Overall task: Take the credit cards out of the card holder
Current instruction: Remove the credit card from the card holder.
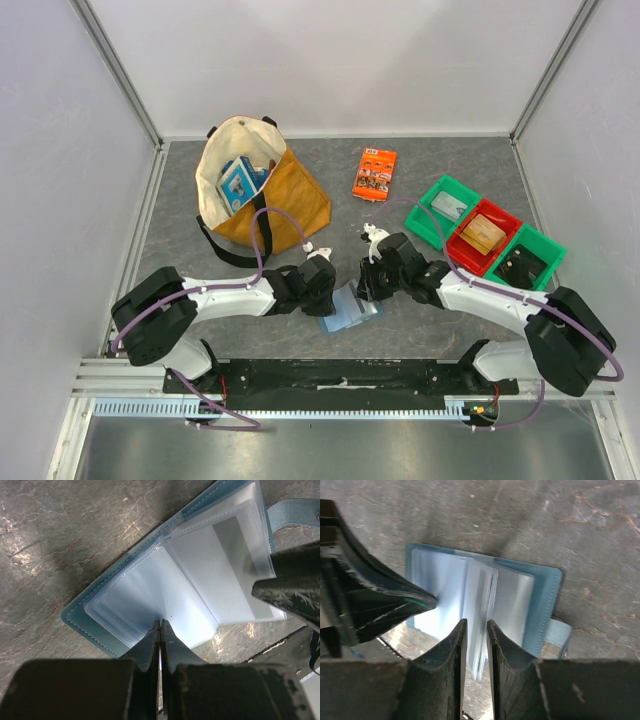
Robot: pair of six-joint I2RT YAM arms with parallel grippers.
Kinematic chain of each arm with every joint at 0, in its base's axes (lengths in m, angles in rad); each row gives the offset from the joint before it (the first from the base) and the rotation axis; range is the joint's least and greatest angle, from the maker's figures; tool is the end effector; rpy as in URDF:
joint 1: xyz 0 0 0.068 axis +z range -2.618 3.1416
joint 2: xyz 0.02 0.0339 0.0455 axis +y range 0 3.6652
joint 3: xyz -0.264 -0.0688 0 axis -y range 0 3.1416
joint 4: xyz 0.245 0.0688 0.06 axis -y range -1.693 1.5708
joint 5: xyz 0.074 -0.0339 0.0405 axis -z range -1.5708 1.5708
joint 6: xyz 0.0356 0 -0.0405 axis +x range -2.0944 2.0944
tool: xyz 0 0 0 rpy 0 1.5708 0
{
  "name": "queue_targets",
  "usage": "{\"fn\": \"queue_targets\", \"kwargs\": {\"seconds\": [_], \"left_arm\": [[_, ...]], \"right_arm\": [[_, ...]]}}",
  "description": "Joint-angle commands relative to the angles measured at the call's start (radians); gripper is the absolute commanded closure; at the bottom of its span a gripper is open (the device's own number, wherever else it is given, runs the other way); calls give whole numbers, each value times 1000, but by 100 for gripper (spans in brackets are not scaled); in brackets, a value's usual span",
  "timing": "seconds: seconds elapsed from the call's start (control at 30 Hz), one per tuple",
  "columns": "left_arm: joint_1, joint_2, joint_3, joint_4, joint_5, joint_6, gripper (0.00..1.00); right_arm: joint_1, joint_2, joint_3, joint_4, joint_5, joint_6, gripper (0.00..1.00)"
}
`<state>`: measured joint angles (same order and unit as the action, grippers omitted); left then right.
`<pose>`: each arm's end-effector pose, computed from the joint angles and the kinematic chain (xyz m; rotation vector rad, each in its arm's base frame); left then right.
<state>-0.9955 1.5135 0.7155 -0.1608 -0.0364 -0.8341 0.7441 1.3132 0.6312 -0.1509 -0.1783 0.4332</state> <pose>0.1544 -0.2358 0.1539 0.1998 2.6612 -0.6385 0.1827 0.1768 0.1803 -0.4773 2.4820 0.7301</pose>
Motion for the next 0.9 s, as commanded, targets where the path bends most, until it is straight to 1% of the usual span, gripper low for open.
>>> {"fn": "queue_targets", "kwargs": {"seconds": [0.0,0.13,0.37,0.57,0.77,0.87], "left_arm": [[-6,13,-1,-57,-34,-2,97],[-8,-36,-24,-56,-71,-25,94],[-8,-119,-60,-51,-106,-63,91],[-8,-199,-116,-10,-135,-132,88],[-6,-318,-171,46,-174,-207,75],[-5,-346,-188,96,-166,-227,67]], "right_arm": [[18,-29,55,30,-99,9,71],[44,-16,56,79,-145,28,71],[84,55,65,123,-139,41,69],[95,61,65,134,-130,44,66],[97,50,67,125,-128,33,57],[97,50,67,120,-113,29,56]]}}
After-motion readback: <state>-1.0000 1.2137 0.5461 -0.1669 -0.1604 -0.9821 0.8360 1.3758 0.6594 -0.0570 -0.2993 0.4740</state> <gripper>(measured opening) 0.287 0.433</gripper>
